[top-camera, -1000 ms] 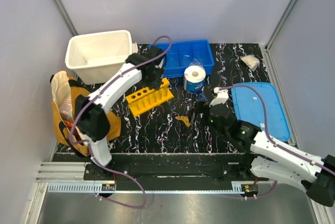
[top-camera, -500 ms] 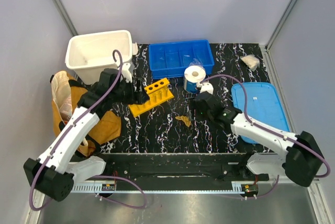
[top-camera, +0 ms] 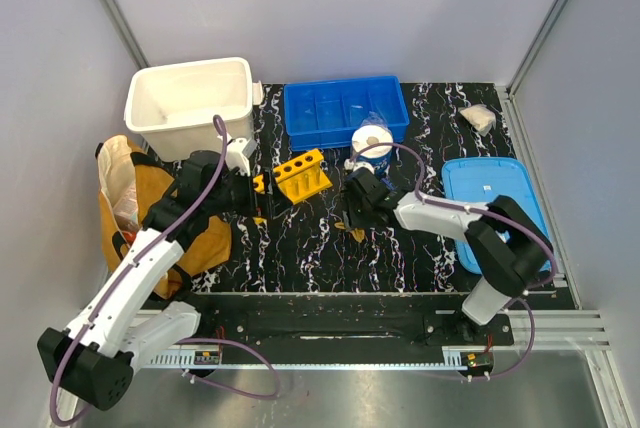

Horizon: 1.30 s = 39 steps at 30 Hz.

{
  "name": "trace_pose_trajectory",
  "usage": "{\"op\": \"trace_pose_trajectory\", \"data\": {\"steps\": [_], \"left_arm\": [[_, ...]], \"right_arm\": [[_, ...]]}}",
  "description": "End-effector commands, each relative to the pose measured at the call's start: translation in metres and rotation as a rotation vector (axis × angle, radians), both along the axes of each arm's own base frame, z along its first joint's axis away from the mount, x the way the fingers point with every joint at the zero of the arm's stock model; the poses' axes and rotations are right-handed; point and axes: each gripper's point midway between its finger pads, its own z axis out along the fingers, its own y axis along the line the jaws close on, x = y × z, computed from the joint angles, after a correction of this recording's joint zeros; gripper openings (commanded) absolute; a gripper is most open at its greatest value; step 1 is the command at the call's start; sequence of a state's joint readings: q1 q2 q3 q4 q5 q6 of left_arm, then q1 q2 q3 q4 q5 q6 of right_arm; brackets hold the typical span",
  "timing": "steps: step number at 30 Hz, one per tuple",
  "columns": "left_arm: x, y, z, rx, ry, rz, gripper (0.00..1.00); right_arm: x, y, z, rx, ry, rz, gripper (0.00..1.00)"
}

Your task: Organize the chemistry lab equipment

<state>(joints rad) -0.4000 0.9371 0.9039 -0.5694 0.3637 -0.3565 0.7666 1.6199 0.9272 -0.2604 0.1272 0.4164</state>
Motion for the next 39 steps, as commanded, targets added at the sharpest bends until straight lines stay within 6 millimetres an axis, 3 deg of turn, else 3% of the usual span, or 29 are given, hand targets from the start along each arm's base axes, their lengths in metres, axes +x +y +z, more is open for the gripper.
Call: {"op": "trace_pose_trajectory", "data": {"steps": [1,6,9,12,16,22,30,34,39], "left_arm": [[0.000,-0.006,0.013,-0.054,-0.073,-0.031,0.99],[0.005,-0.005,0.008,-0.038,-0.059,-0.013,0.95],[0.009,-0.004,0.004,-0.021,-0.046,0.004,0.92],[0.012,-0.001,0.007,-0.015,-0.059,0.021,0.88],[0.019,0.001,0.006,-0.021,-0.054,0.069,0.83],[0.025,-0.009,-0.003,-0.066,0.013,0.085,0.81],[0.026,-0.034,0.046,-0.216,-0.012,0.003,0.80],[0.028,-0.047,0.057,-0.265,-0.002,-0.059,0.79],[0.030,-0.062,0.068,-0.303,0.006,-0.139,0.77]], "right_arm": [[0.012,0.015,-0.004,0.021,0.006,0.005,0.52],[0.001,0.010,-0.025,-0.018,0.077,-0.001,0.43],[-0.001,0.004,-0.027,-0.040,0.081,-0.002,0.27],[0.000,0.001,-0.014,-0.042,0.060,-0.013,0.14],[0.005,0.011,0.026,0.071,0.008,-0.059,0.06],[0.002,0.036,0.096,0.386,-0.075,-0.093,0.04],[-0.010,0.050,0.178,0.646,-0.134,-0.060,0.04],[-0.013,0.055,0.222,0.767,-0.189,-0.037,0.04],[-0.012,0.059,0.253,0.875,-0.215,-0.046,0.04]]}}
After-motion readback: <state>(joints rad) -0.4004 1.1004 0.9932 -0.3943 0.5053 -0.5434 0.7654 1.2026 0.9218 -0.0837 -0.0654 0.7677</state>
